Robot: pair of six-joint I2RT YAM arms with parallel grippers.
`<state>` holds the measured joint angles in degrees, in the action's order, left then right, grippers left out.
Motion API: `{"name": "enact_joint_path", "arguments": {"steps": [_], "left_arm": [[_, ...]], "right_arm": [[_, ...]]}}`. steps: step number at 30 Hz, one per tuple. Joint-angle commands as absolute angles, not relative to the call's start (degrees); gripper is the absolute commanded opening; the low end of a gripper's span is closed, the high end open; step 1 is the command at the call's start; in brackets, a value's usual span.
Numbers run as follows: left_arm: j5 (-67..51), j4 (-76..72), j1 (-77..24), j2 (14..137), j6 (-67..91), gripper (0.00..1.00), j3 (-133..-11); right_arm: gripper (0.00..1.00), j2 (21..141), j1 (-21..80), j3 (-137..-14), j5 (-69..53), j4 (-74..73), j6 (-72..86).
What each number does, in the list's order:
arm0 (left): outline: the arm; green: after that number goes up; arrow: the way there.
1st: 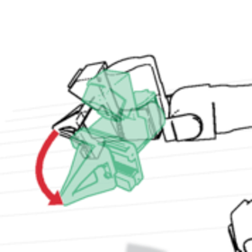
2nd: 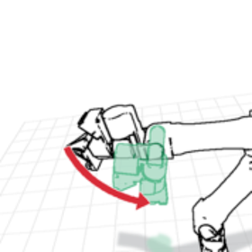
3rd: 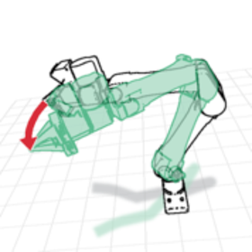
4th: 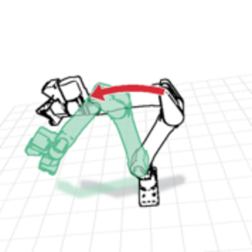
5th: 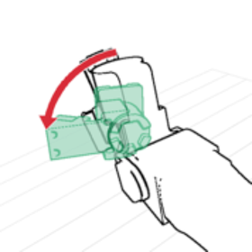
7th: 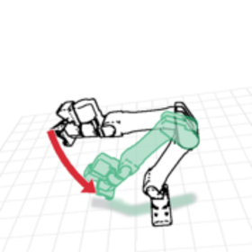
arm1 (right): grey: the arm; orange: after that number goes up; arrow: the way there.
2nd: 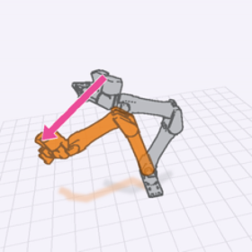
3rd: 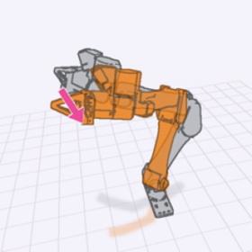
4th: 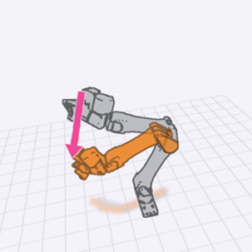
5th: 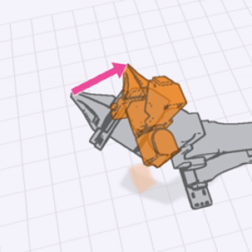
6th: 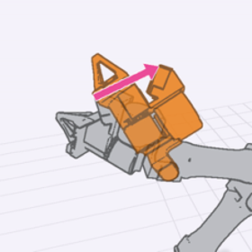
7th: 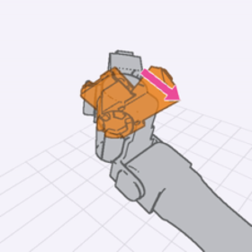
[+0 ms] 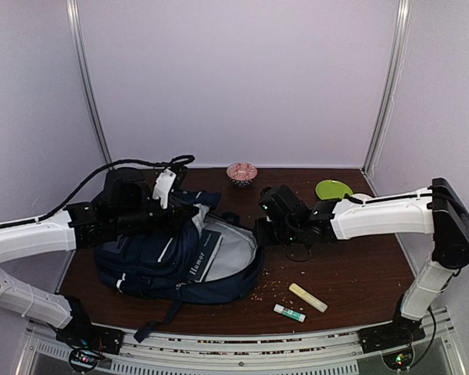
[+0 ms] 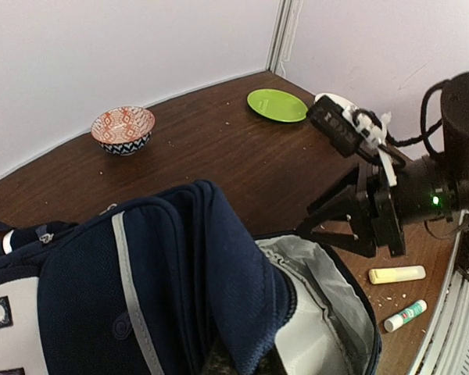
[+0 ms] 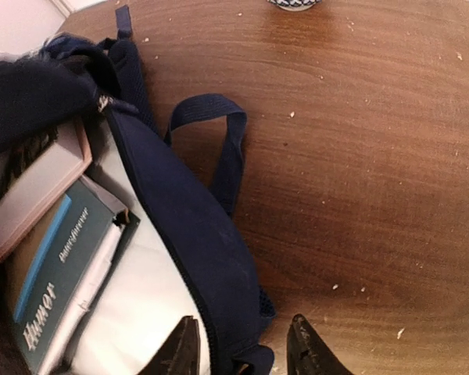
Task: Pack the student bag
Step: Pick up the stationery from the center of the board.
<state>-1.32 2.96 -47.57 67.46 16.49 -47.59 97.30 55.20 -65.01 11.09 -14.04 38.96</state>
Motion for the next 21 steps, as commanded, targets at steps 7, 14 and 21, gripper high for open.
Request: {"name": "enact_joint_path", "arguments": {"steps": [7, 14, 21], "left_arm": [[4.95, 3.59, -45.97, 60.73, 20.39, 0.00, -38.52], [3.30, 0.84, -46.06, 61.00, 22.30, 0.00, -36.00], [2.20, 0.78, -46.61, 61.55, 22.34, 0.00, -36.57]], "right_arm": [[0.49, 80.37, 54.73, -56.97, 5.71, -26.23, 33.12], [0.57, 70.34, 54.71, -39.67, 1.87, -26.84, 39.98], [0.62, 71.95, 54.69, -35.30, -0.37, -25.43, 41.48]]}}
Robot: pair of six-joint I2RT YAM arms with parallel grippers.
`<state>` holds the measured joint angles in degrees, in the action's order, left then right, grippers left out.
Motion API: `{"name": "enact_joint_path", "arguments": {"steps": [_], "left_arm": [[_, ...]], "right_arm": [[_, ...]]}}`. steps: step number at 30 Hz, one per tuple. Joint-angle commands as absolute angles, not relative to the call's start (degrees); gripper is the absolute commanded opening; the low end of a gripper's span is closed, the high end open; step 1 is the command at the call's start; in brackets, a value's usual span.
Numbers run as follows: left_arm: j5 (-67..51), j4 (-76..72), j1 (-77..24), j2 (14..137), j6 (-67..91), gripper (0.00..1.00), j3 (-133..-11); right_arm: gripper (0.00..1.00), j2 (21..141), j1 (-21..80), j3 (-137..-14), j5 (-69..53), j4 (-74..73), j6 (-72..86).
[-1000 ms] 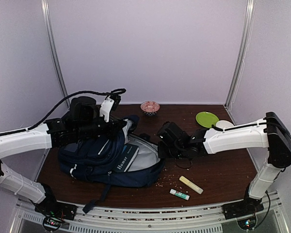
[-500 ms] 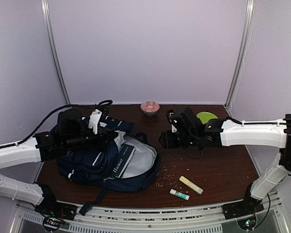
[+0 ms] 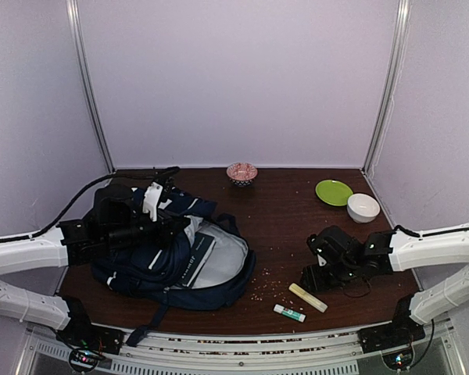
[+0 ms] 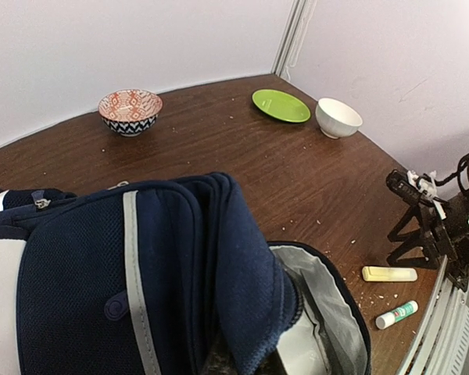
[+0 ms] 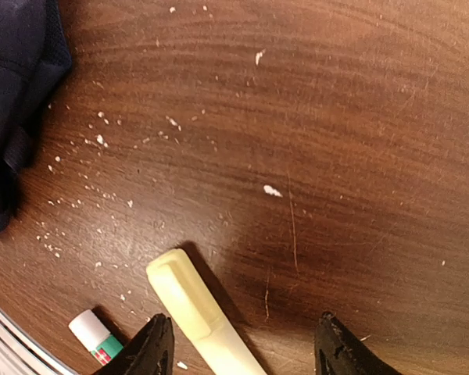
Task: Pack the student bag
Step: Pick up the stationery from the center of the board.
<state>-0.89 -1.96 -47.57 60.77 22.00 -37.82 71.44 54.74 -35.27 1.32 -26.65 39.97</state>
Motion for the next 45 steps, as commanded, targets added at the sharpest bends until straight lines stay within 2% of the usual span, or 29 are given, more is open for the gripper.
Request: {"name": "enact_joint_path", "arguments": {"steps": [1, 7, 18, 25, 30, 35, 45], "left_arm": [[2.23, 0.91, -46.59, 61.41, 22.37, 0.00, -36.52], [2.43, 0.91, -46.69, 60.87, 22.48, 0.00, -36.02], [2.04, 0.25, -46.91, 62.82, 22.41, 0.00, -36.47], [2.78, 0.36, -47.08, 62.22, 22.32, 0.00, -35.95], [3.24, 1.58, -47.13, 62.07, 22.05, 0.00, -36.72], [3.25, 1.74, -47.11, 61.99, 22.21, 0.00, -36.83], [3.57, 2.12, -47.36, 61.96, 22.50, 0.00, -37.01]], "right_arm": [[0.62, 72.06, 54.70, -35.06, -0.90, -25.31, 41.07], [0.63, 71.41, 54.68, -33.53, -3.11, -24.89, 40.44], [0.56, 74.39, 57.32, -33.71, -1.94, -28.51, 40.35], [0.44, 78.80, 59.30, -35.57, -0.17, -29.57, 41.58], [0.28, 79.77, 59.69, -38.73, 4.11, -29.96, 45.78], [0.21, 81.30, 59.72, -42.65, 6.91, -28.24, 49.98], [0.23, 89.70, 58.67, -49.42, 10.23, -29.89, 50.54]]}}
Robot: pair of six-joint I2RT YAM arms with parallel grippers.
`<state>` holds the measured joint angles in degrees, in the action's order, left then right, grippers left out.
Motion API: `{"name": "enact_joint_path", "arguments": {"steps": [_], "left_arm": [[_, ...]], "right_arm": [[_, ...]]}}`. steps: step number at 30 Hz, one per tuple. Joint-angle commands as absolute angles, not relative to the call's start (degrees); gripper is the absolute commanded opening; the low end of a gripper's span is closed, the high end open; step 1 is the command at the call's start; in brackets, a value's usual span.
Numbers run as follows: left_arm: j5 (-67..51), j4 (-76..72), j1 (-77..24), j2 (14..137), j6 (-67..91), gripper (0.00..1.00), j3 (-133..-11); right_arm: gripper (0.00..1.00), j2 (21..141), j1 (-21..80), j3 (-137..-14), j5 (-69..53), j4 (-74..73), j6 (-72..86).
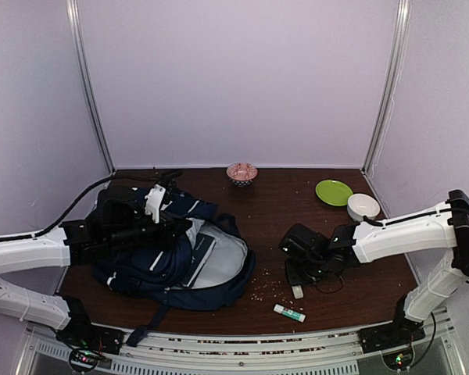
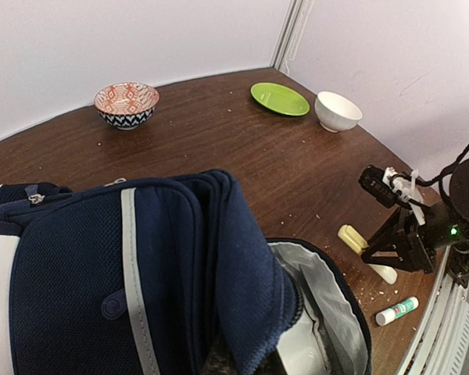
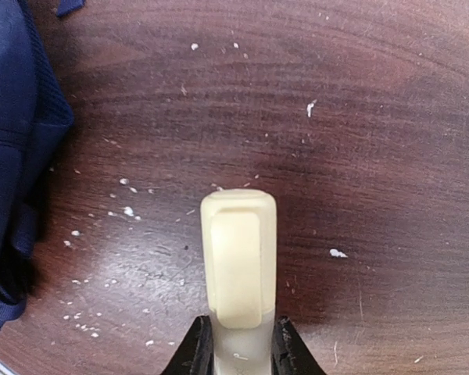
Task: Pack the student bag
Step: Pick up the stationery from the center of the board.
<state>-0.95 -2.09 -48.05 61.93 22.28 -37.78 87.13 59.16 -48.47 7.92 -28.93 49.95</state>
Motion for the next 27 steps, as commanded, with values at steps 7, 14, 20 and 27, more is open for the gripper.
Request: {"name": "enact_joint_path", "arguments": {"steps": [7, 14, 20, 27], "left_arm": [[4.12, 2.35, -47.70, 61.10, 22.50, 0.00, -36.74], [4.21, 3.03, -48.06, 60.63, 22.41, 0.00, -36.80], [4.37, 3.08, -48.23, 60.54, 22.59, 0.00, -36.64], [4.44, 3.51, -48.34, 60.87, 22.74, 0.00, -37.26]], "right_arm": [[0.50, 90.75, 58.67, -50.48, 8.04, -30.85, 48.47], [0.51, 91.06, 58.54, -51.72, 6.70, -35.36, 43.42], [0.46, 92.35, 58.50, -50.57, 4.35, -35.19, 41.37], [0.39, 93.99, 58.56, -50.26, 2.88, -32.78, 41.79]]}}
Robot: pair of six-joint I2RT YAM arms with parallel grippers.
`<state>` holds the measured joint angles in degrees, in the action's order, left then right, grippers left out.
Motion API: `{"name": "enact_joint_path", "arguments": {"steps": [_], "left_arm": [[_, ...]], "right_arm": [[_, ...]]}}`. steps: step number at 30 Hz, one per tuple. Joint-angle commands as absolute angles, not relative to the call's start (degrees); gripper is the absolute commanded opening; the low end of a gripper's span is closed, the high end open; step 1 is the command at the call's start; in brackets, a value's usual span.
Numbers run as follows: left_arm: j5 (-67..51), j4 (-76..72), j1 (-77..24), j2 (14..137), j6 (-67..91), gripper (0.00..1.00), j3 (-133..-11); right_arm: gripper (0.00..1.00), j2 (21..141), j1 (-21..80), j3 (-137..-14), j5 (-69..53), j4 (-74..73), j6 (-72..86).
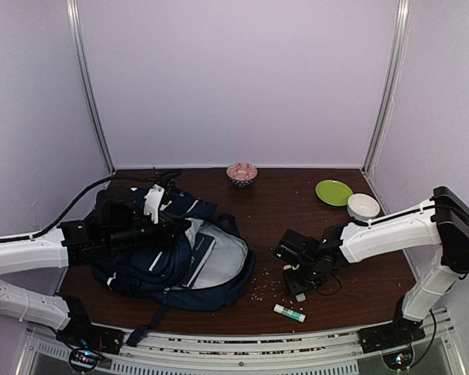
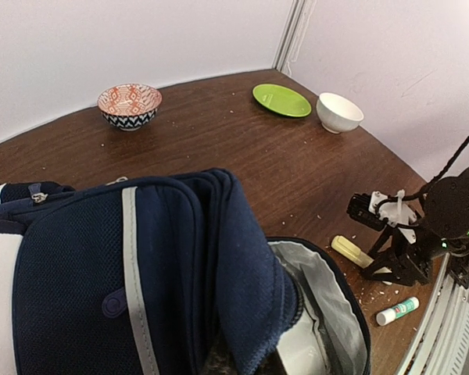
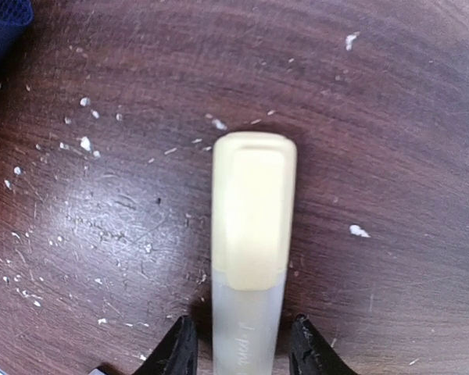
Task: Pack the student bag
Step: Pick up the stationery from the center of the board.
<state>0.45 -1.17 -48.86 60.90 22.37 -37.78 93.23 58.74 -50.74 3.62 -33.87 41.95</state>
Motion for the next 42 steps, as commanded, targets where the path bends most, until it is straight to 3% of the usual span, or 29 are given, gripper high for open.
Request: {"name": "enact_joint_path", "arguments": {"steps": [1, 13, 26, 30, 34, 42], "left_arm": [[4.38, 3.62, -48.36, 60.74, 22.76, 0.00, -37.38], [4.10, 4.48, -48.40, 60.08, 22.85, 0.00, -39.44], [2.97, 0.63, -48.35, 59.86, 23.68, 0.00, -39.70], [0.98, -3.25, -48.41, 61.39, 25.21, 0.00, -39.21], [0.26, -5.56, -48.51, 63.13, 25.98, 0.00, -39.77], [0.10, -7.74, -48.87, 61.91, 26.76, 0.00, -38.62]], "right_arm": [[0.38, 94.10, 58.53, -50.09, 2.85, -32.48, 41.94], [0.22, 89.98, 58.49, -45.49, 0.96, -26.65, 43.38], [0.20, 72.26, 58.55, -50.97, 4.45, -33.43, 41.60], [0.20, 70.49, 58.62, -52.65, 0.55, -30.75, 43.44], [0.20, 72.29, 58.98, -54.35, -6.52, -21.89, 47.54], [0.21, 88.38, 61.19, -65.11, -17.72, -11.93, 52.78]]}}
